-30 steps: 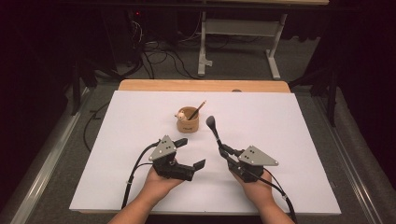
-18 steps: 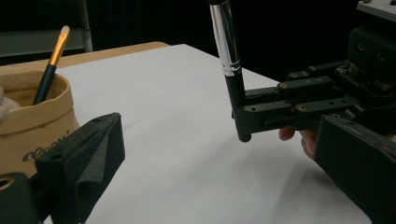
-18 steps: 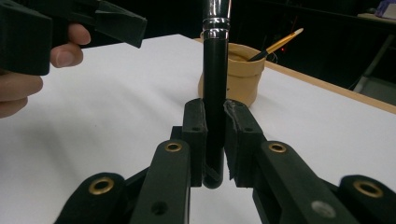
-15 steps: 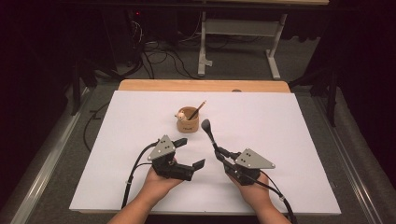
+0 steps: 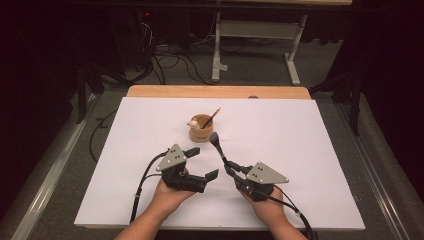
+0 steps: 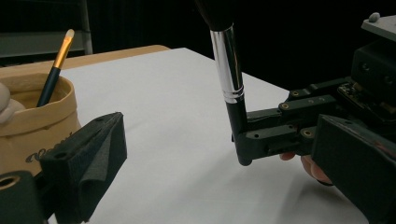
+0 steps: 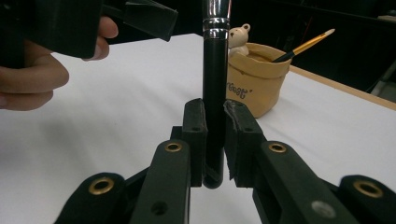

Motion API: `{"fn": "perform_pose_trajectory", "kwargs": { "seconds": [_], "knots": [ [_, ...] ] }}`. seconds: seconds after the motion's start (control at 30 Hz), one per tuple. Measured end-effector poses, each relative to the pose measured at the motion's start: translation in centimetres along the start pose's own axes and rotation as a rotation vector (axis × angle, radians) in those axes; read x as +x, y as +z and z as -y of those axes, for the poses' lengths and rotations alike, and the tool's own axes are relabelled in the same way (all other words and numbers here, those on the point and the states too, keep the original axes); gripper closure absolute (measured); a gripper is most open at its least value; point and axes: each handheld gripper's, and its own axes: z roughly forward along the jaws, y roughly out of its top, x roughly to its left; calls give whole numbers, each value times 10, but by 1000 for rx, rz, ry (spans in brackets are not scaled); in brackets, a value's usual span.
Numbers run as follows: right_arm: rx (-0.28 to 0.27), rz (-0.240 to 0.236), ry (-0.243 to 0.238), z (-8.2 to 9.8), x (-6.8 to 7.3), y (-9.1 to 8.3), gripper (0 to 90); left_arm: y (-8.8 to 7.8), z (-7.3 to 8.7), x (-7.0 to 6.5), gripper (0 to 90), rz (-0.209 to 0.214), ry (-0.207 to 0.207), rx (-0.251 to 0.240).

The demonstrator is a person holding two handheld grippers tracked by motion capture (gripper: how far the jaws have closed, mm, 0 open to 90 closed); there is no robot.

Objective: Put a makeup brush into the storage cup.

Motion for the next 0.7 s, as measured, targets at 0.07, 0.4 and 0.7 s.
{"fn": "perform_pose_trajectory", "kwargs": {
  "seconds": [0.07,0.4,0.7],
  "knots": [
    [-5,-8,-3,0,1,1,815,0,0,1,44,2,-6,-2],
    [-5,-30,-7,0,9,4,815,-2,0,3,57,6,-23,-13],
    [-6,-48,-8,1,15,6,815,-4,1,6,94,11,-41,-25]
  ]
}}
